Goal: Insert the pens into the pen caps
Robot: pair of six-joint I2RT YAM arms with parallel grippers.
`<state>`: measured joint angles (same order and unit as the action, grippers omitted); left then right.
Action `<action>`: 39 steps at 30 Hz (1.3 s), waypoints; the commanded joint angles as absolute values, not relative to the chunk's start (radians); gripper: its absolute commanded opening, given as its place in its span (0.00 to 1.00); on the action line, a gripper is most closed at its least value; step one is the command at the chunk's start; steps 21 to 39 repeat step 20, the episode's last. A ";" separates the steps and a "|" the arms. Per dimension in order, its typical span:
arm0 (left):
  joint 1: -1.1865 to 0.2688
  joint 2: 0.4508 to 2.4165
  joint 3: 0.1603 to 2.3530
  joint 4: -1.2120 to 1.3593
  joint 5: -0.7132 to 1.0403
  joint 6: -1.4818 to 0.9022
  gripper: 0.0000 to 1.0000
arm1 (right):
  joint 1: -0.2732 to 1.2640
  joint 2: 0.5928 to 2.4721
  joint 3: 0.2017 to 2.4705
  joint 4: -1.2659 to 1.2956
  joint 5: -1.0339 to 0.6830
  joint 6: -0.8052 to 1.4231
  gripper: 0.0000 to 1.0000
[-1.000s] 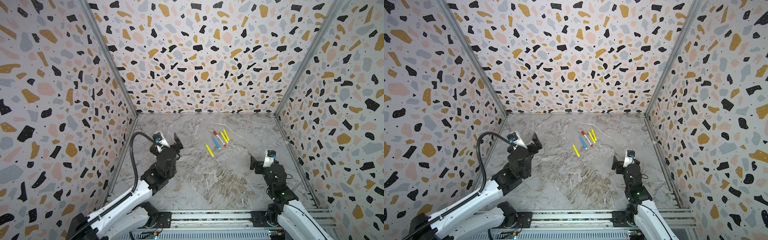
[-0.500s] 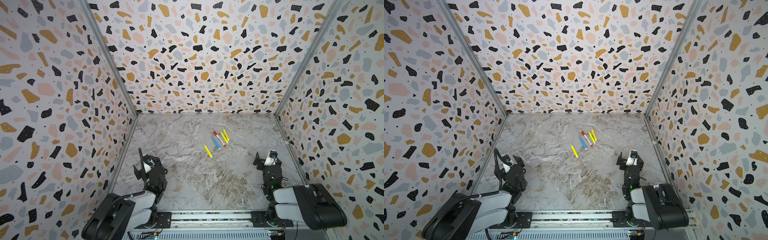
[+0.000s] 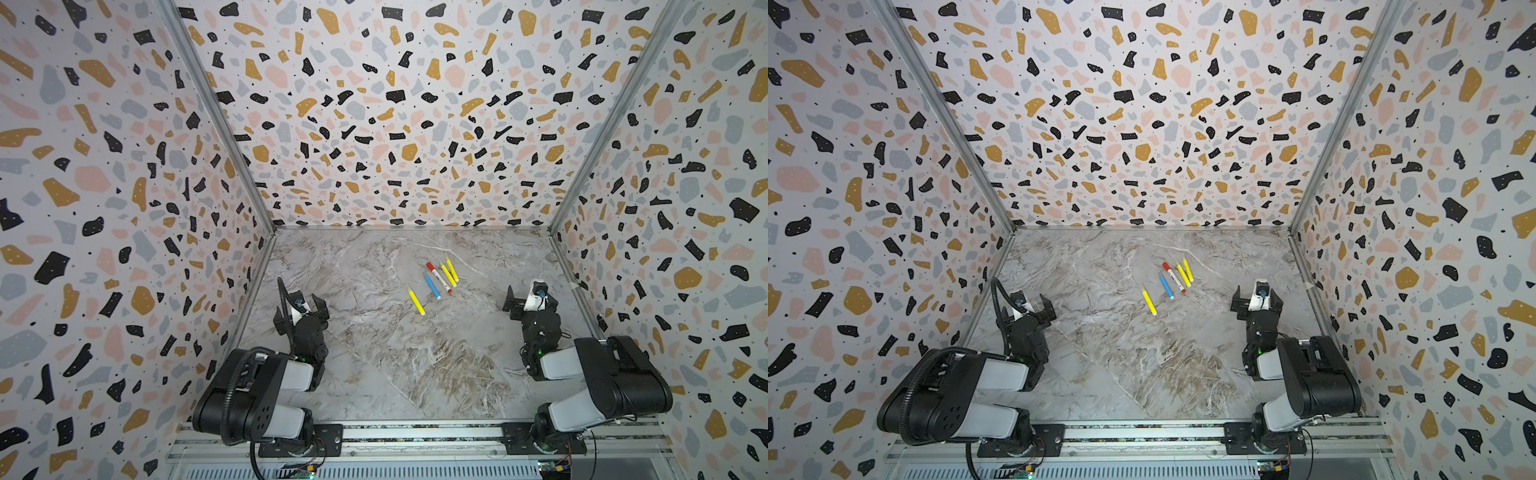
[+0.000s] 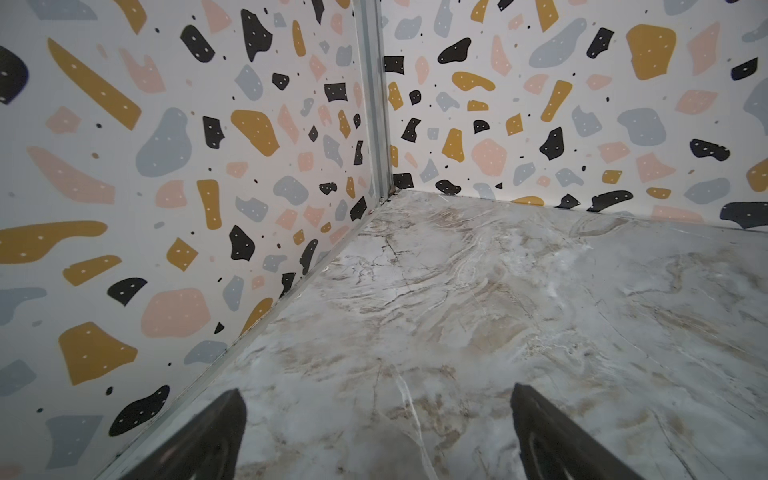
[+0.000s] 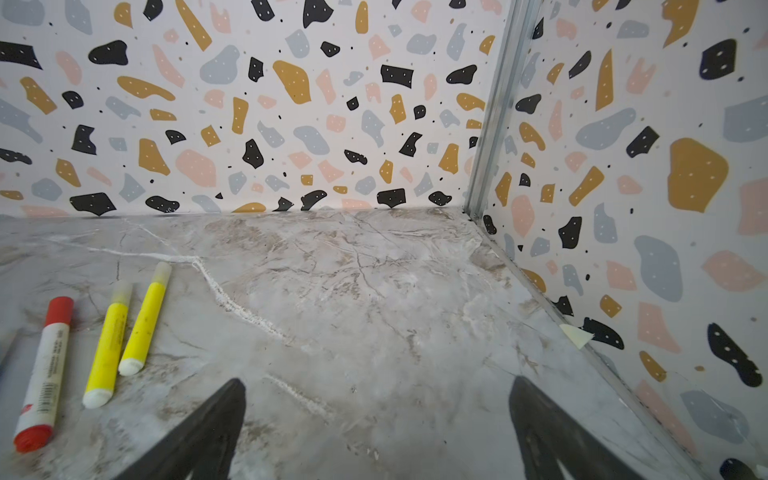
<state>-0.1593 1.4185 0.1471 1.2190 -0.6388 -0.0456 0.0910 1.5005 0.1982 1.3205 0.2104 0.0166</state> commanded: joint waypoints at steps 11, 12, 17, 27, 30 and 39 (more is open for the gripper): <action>-0.153 1.411 0.152 1.246 -0.607 -0.060 0.99 | 0.099 1.485 0.190 1.270 0.199 0.028 0.99; -0.153 1.409 0.152 1.241 -0.607 -0.060 1.00 | 0.098 1.484 0.190 1.269 0.199 0.029 0.99; -0.153 1.404 0.149 1.239 -0.606 -0.061 0.99 | 0.099 1.490 0.197 1.262 0.199 0.028 0.99; -0.153 1.416 0.157 1.233 -0.603 -0.061 0.99 | 0.098 1.485 0.194 1.264 0.198 0.028 0.99; -0.153 1.416 0.157 1.233 -0.603 -0.061 0.99 | 0.098 1.485 0.194 1.264 0.198 0.028 0.99; -0.153 1.416 0.157 1.233 -0.603 -0.061 0.99 | 0.098 1.485 0.194 1.264 0.198 0.028 0.99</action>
